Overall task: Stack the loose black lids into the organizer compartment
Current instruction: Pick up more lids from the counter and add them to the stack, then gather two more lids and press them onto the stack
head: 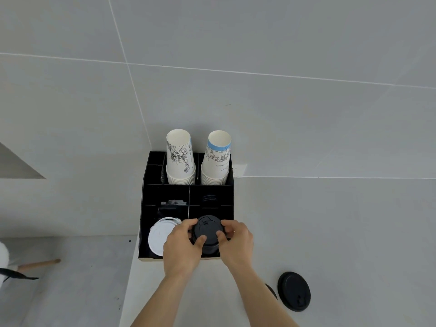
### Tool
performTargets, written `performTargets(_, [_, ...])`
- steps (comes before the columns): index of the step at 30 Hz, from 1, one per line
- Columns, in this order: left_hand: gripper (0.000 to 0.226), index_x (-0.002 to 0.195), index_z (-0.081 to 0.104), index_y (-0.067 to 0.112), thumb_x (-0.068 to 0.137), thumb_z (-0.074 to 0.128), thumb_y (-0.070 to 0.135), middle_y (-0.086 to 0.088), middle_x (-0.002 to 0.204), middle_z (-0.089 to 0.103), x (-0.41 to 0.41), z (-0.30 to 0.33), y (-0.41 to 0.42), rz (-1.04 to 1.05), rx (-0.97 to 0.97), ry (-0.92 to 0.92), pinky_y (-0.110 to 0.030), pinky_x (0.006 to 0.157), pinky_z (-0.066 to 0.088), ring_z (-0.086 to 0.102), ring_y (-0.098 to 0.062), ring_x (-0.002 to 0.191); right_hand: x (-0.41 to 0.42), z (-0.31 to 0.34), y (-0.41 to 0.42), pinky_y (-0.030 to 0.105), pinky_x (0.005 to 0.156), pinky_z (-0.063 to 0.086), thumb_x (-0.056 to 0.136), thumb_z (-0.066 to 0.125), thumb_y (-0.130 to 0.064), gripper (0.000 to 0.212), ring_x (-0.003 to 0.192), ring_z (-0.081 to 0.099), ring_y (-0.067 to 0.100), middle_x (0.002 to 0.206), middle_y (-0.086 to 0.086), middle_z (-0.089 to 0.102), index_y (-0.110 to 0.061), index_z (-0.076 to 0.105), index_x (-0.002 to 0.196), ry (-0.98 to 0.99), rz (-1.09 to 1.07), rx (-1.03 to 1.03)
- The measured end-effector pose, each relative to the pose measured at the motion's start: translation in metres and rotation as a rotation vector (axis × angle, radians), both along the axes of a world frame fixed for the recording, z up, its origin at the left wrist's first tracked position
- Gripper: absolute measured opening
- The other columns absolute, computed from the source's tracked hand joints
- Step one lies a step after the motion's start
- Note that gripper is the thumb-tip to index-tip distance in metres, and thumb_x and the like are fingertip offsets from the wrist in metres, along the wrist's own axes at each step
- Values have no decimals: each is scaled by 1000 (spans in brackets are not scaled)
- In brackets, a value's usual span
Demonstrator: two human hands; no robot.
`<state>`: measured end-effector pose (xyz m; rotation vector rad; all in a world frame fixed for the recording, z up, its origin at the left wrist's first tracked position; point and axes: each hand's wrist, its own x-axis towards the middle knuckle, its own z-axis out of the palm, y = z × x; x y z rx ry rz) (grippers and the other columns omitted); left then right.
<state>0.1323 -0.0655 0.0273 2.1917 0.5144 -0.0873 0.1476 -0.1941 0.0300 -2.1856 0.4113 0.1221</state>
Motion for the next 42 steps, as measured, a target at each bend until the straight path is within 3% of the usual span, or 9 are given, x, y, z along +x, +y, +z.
performTargets(6, [47, 122, 61, 29, 79, 79, 24, 11, 110, 69, -5, -7, 1, -12, -4, 12, -21, 76, 45, 65, -8, 91, -3, -5, 0, 31, 80, 57, 87, 70, -15, 27, 86, 65, 15, 99, -2, 66, -22, 68, 112, 12, -3, -36])
performTargets(15, [47, 124, 58, 31, 81, 77, 29, 4, 116, 56, -5, -2, -2, -21, 65, 5, -24, 74, 46, 64, -16, 92, -5, -3, -4, 25, 73, 50, 87, 70, -24, 29, 85, 65, 14, 100, -6, 65, -28, 68, 116, -5, 34, -106])
performTargets(20, [51, 128, 54, 31, 82, 77, 22, 4, 115, 53, -13, 9, -6, 11, 70, -96, -25, 77, 47, 60, -12, 88, -14, 3, -13, 27, 70, 54, 90, 66, -25, 24, 77, 65, 6, 94, -11, 67, -32, 68, 113, -68, -2, -61])
performTargets(27, [33, 115, 57, 35, 87, 69, 23, 16, 102, 60, -37, 16, -41, -44, 25, -180, -23, 74, 52, 61, -1, 85, -42, 0, -54, 29, 70, 53, 92, 58, -27, 18, 76, 65, 6, 94, -11, 68, -31, 69, 107, -1, -117, -98])
performTargets(30, [29, 114, 56, 36, 89, 67, 26, 17, 102, 61, -52, 8, -62, -122, -24, -115, -23, 77, 53, 61, 0, 86, -63, -6, -79, 29, 67, 49, 92, 58, -30, 20, 81, 65, 8, 100, -10, 67, -32, 66, 110, 74, -139, -127])
performTargets(34, [27, 115, 56, 37, 89, 64, 35, 17, 109, 62, -70, -3, -87, -256, -66, 56, -24, 80, 51, 61, -2, 91, -89, -15, -105, 33, 79, 52, 91, 60, -33, 26, 97, 65, 14, 108, -6, 67, -29, 64, 117, 169, -149, -113])
performTargets(38, [40, 126, 52, 32, 89, 63, 40, 11, 123, 59, -87, -16, -107, -352, -62, 228, -25, 85, 48, 61, -8, 100, -112, -22, -123, 29, 81, 50, 91, 62, -29, 32, 104, 64, 16, 117, -1, 66, -24, 62, 123, 231, -150, -95])
performTargets(42, [57, 139, 44, 26, 87, 64, 39, 0, 138, 55, -101, -25, -121, -370, -89, 371, -33, 99, 48, 58, -17, 121, -129, -28, -132, 26, 80, 47, 91, 63, -28, 37, 107, 63, 16, 123, 0, 64, -23, 58, 127, 291, -116, -102])
